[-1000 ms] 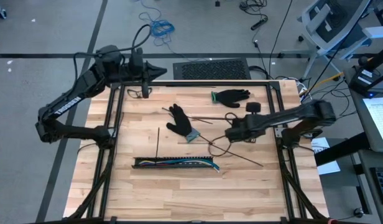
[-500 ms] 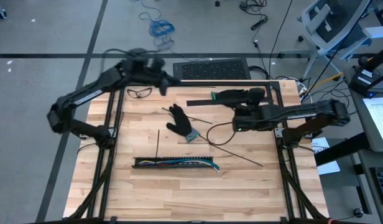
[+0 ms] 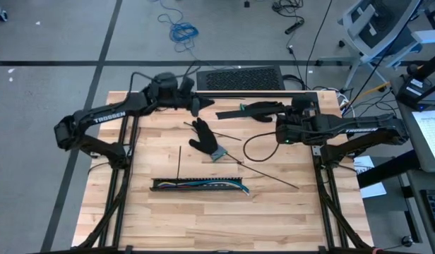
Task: Ziptie cables
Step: Insert the black cover of the black cable duct
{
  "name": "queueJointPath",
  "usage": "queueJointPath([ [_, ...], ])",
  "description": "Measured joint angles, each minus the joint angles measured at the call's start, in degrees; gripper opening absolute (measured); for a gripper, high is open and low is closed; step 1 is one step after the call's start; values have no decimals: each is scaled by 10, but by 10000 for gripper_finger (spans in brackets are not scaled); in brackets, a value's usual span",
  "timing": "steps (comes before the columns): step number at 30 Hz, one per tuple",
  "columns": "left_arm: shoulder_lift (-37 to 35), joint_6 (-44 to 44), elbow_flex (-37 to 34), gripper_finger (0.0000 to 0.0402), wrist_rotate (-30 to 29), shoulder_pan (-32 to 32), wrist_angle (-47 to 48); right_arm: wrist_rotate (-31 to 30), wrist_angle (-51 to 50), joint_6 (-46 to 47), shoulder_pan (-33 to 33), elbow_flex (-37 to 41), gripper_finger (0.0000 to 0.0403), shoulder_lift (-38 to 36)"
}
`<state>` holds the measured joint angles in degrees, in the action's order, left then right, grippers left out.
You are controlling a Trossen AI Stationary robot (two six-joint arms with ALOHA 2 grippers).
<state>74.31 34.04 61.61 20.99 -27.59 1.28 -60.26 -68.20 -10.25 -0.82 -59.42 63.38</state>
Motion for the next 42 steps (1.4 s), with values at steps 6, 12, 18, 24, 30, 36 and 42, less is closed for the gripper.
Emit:
queueJointPath([
  [6,-87,137,-194,0,-57,0,-240,1,-7,6,0,0,8,0],
  [12,-110,339,-297,14,-100,5,-442,2,-1,7,8,0,8,0],
  [18,-111,405,-268,99,-100,12,-510,4,13,5,16,0,8,0],
  [24,-111,441,-258,184,-91,39,-448,4,101,-46,32,0,8,1],
  [30,-110,480,-258,204,-174,44,-407,2,172,-118,73,1,8,3],
  [36,-110,592,-258,205,-260,49,-424,-3,278,-228,123,1,8,5],
  [42,-108,632,-258,205,-331,91,-432,2,350,-325,173,1,8,37],
])
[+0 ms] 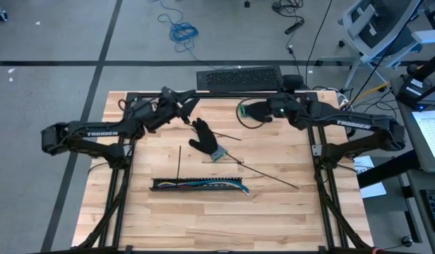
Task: Ziptie cables
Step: Insert the black cover of the black cable duct
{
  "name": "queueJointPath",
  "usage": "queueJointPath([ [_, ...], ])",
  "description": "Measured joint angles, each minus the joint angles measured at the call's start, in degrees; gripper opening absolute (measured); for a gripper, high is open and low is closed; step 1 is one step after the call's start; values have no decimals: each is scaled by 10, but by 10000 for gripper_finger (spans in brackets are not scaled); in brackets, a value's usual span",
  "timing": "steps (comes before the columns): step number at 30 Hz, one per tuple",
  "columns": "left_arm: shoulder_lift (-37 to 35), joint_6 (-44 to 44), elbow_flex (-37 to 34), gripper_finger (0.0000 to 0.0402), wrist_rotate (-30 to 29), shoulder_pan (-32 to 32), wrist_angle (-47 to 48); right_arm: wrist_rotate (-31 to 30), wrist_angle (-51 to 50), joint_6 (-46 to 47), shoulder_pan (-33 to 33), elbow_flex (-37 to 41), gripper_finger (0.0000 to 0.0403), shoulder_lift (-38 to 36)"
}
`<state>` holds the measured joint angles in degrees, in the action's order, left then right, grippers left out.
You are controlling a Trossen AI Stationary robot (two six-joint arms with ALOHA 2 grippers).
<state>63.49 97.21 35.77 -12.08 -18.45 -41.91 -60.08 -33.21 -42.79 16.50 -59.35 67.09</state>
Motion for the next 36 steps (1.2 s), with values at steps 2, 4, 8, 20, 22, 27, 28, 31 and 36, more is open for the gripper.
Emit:
queueJointPath([
  [2,0,3,0,205,-34,10,-9,2,11,-31,10,0,8,21],
  [4,0,23,0,205,-54,14,-13,3,60,-71,17,0,8,40],
  [8,1,29,0,205,-74,13,-4,-14,230,-156,17,0,8,63],
  [20,1,29,0,205,-121,12,37,-17,290,-251,-24,0,8,57],
  [22,1,29,0,205,-121,12,39,-26,290,-251,-29,0,8,57],
  [27,1,30,0,205,-130,12,33,-26,289,-245,-35,0,8,57],
  [28,1,31,0,205,-130,12,29,-25,289,-245,-35,0,8,57],
  [31,1,49,0,205,-128,17,21,-12,289,-241,-33,0,8,57],
  [36,1,60,0,205,-124,39,19,-3,288,-239,-31,0,8,57],
])
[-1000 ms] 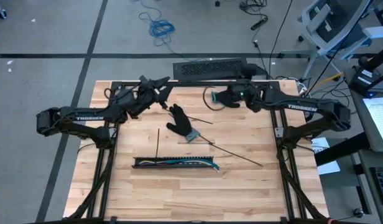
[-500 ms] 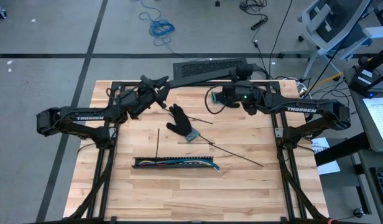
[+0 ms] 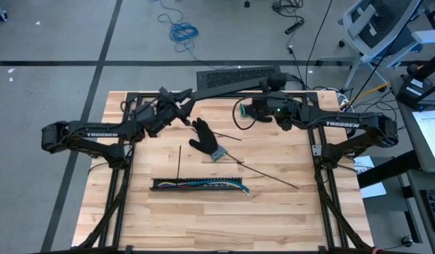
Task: Ziptie cables
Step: Insert the black cover of the black cable duct
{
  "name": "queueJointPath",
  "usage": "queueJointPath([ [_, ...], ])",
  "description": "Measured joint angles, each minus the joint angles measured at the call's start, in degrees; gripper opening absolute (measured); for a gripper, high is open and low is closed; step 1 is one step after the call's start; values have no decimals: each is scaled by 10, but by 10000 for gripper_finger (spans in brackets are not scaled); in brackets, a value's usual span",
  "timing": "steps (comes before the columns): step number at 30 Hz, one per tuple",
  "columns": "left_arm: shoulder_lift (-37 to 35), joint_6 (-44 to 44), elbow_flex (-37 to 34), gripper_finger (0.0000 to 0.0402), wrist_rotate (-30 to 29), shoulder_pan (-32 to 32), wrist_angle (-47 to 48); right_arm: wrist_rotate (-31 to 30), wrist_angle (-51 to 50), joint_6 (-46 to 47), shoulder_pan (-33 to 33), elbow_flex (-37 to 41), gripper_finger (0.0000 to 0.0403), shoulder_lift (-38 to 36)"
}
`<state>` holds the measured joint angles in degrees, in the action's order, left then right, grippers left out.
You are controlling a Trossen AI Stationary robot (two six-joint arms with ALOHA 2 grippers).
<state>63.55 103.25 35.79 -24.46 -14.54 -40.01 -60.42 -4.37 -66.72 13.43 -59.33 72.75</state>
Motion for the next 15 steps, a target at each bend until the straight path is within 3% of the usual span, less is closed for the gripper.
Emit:
queueJointPath([
  [15,0,49,1,205,9,39,-29,8,-3,-17,-9,0,8,0],
])
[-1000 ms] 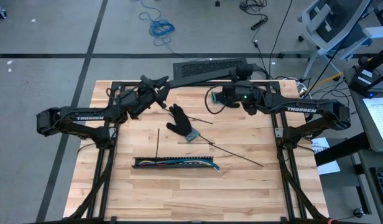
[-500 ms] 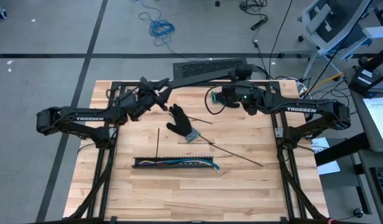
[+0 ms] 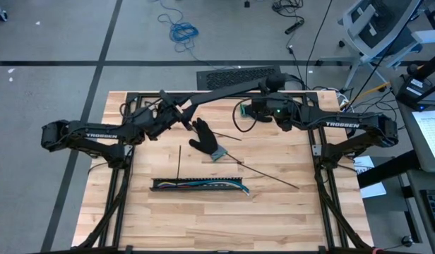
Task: Ziptie cables
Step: Insert the black cover of the black cable duct
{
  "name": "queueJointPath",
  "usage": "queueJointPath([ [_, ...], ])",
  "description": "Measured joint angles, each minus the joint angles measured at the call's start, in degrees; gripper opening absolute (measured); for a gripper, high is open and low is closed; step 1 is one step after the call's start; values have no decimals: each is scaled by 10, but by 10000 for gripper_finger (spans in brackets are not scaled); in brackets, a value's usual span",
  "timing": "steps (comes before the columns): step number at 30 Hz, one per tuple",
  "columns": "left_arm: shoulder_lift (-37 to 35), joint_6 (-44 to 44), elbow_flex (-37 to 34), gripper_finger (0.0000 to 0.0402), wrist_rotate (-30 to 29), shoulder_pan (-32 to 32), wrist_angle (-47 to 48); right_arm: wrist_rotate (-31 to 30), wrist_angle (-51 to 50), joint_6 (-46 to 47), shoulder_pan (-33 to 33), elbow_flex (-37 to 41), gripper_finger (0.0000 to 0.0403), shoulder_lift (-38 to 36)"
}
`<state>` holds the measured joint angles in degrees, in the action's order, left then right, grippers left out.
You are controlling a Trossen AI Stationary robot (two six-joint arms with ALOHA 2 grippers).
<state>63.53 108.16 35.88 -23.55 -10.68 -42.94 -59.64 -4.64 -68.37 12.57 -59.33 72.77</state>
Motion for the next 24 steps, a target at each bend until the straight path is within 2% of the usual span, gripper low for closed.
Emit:
queueJointPath([
  [12,0,1,0,205,10,24,40,0,-5,-30,-38,0,8,0],
  [24,2,-1,0,203,22,46,73,1,-47,-24,-37,-1,8,0],
])
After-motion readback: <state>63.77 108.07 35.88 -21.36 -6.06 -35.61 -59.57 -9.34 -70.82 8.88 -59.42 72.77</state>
